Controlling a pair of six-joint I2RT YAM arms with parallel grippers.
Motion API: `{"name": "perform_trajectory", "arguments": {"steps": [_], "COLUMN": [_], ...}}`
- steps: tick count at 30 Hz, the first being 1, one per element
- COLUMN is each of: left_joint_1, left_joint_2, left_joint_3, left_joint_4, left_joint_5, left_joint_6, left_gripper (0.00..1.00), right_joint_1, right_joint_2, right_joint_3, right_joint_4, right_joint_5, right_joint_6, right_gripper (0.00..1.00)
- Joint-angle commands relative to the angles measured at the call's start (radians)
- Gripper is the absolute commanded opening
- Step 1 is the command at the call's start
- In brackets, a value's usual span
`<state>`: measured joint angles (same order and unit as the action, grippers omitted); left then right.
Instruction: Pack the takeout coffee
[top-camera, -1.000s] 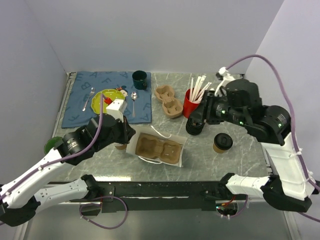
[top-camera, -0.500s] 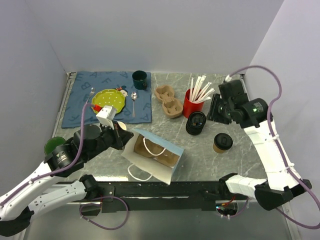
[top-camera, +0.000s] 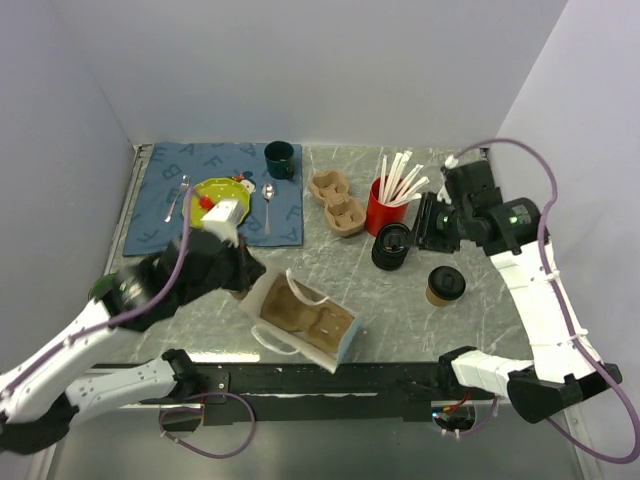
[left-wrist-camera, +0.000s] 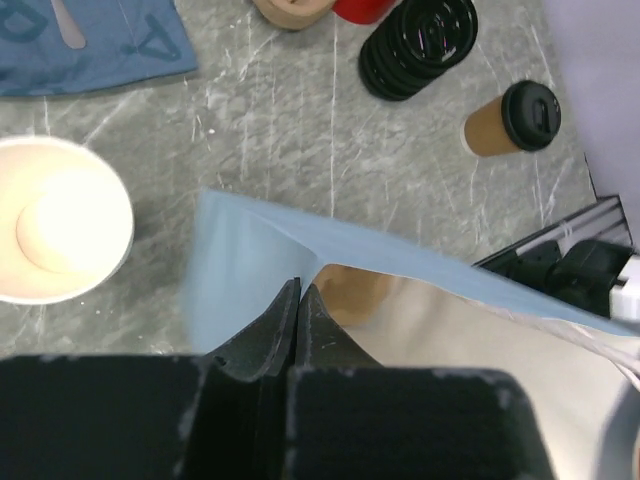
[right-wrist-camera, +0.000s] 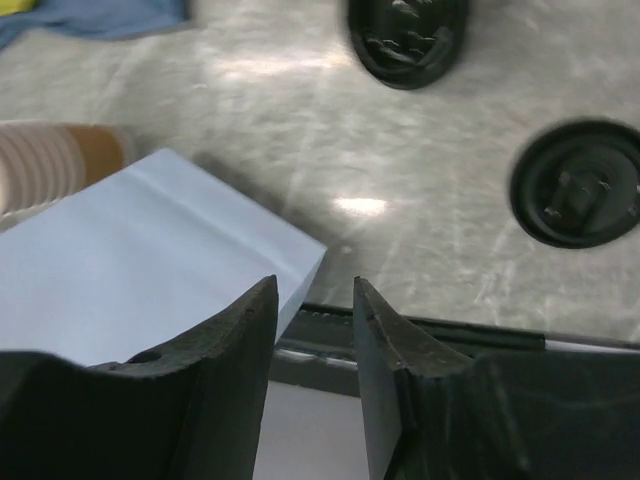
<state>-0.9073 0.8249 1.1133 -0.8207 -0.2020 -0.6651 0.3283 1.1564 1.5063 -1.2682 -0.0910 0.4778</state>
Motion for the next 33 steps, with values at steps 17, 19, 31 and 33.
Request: {"name": "perform_trajectory", "arguments": {"steps": [17, 19, 31, 33], "left_joint_1": [0.001, -0.001, -0.001, -0.001], "left_joint_2": [0.315, 0.315, 0.247, 0.232], "left_joint_3": [0.376, 0.387, 0.258, 0.240], "left_joint_4": [-0.323, -0.345, -0.310, -0.287], "left_joint_5": [-0.028, -0.046, -0.030, -0.014], "left_joint_6": [-0.085, -0.085, -0.087, -0.093], "left_gripper": [0.52, 0.52, 0.30, 0.19], "right_joint_1": [0.269, 0.369, 0.653, 0.661], "right_joint_2": [0.019, 0.048, 0.083, 0.094], "right_joint_3": [0.290, 0.310, 0.152, 0.146], "right_joint_4": [-0.220, -0.246, -0.241, -0.244], "right_joint_5": [-0.132, -0.051, 0.083, 0.118], "right_joint_6": [0.134, 0.224, 0.436, 0.443], "right_gripper": [0.49, 0.49, 0.48, 0.47]}}
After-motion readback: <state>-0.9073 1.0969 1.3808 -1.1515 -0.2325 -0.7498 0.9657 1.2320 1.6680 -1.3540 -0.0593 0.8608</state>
